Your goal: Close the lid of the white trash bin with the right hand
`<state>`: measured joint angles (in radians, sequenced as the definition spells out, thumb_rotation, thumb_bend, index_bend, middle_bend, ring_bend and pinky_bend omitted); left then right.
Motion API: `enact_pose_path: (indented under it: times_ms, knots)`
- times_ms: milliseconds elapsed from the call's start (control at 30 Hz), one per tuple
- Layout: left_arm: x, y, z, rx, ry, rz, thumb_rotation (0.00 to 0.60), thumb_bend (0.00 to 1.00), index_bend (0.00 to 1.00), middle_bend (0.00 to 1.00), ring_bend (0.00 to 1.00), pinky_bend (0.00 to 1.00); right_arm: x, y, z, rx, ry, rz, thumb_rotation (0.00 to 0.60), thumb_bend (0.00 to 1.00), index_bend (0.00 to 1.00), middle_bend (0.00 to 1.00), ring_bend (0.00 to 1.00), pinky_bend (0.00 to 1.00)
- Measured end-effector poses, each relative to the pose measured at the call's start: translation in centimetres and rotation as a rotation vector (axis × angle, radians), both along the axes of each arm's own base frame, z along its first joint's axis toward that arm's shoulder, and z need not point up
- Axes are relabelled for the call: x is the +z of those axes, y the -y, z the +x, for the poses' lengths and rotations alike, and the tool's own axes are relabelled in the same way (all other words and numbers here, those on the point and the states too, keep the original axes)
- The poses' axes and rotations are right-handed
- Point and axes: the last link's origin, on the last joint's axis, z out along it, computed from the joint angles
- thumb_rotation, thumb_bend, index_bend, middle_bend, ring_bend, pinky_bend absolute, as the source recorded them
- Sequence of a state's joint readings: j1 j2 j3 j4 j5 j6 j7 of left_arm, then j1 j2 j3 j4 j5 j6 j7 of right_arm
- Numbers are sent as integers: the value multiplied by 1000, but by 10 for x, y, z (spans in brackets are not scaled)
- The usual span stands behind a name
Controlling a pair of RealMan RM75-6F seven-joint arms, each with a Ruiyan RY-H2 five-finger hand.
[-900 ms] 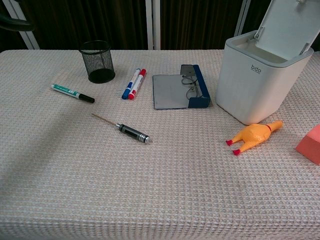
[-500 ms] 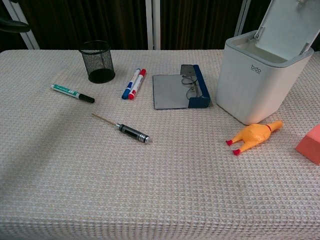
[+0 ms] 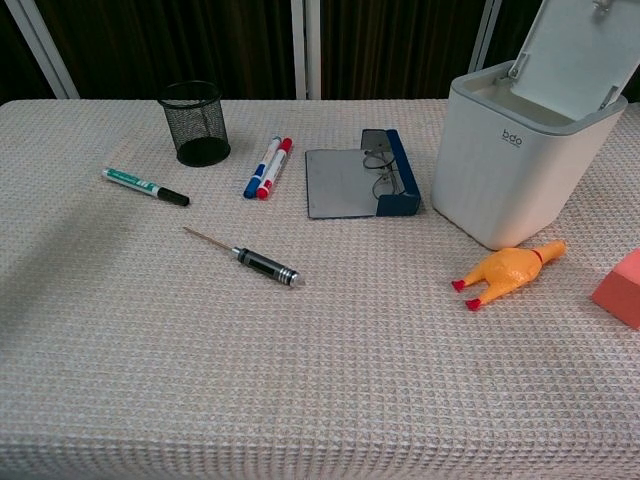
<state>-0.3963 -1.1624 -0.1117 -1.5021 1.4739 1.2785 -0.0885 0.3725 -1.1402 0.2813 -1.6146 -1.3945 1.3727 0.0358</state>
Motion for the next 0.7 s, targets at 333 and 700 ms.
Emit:
enact_pose_path:
  times_ms: [333,700]
  knots:
    - [3,23,-35,82,15,17,469,104,113,142,120,262,-11,-4,-59,-137,198,177,600,280,0,68,0,0]
    - [-2,17,-30,65,18,7,468,103,113,142,120,262,-31,6,-47,-123,227,286,600,289,0,73,0,0]
